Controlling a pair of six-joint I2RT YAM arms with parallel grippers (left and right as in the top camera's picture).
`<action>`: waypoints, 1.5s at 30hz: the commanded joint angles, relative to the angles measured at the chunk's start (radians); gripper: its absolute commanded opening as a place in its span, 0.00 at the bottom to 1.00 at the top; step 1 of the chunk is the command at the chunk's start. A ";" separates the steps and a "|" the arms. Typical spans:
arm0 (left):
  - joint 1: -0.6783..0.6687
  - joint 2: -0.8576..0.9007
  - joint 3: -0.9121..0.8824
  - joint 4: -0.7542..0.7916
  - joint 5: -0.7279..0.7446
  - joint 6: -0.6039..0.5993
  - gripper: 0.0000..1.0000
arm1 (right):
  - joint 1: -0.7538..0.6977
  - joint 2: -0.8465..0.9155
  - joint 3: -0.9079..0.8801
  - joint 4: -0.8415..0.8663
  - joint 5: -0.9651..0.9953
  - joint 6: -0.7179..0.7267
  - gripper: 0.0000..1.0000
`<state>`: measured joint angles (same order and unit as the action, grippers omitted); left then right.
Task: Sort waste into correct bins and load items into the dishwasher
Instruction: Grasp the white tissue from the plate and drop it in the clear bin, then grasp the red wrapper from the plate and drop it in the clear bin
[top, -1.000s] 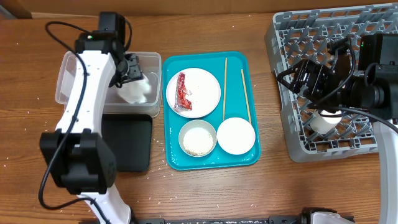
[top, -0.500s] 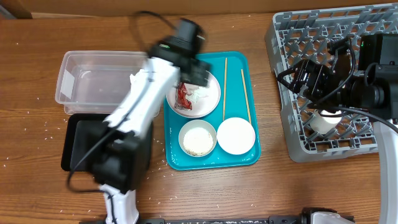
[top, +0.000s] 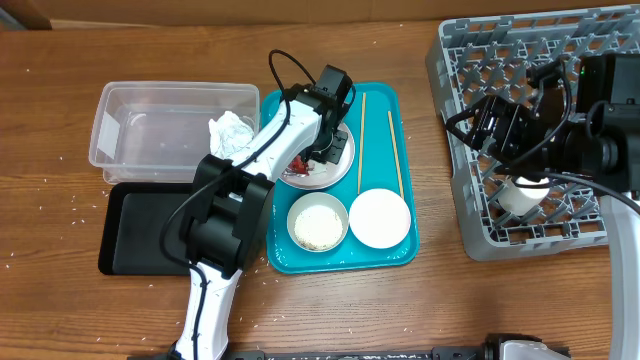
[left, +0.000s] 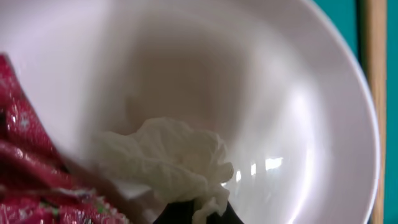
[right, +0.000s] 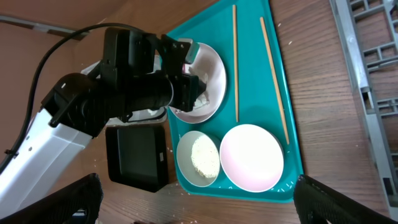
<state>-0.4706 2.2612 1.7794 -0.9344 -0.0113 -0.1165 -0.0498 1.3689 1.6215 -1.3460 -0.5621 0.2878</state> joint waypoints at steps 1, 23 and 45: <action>0.013 -0.086 0.064 -0.044 0.002 -0.049 0.04 | 0.006 -0.002 0.011 0.005 0.003 -0.004 1.00; 0.346 -0.213 0.093 -0.238 -0.069 -0.212 0.81 | 0.006 -0.002 0.011 0.006 0.003 -0.003 1.00; 0.051 0.055 0.069 -0.171 -0.145 -0.330 0.67 | 0.006 0.000 0.008 0.005 0.022 -0.004 1.00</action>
<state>-0.4244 2.2681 1.8549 -1.0996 -0.1539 -0.3985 -0.0498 1.3689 1.6215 -1.3460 -0.5449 0.2878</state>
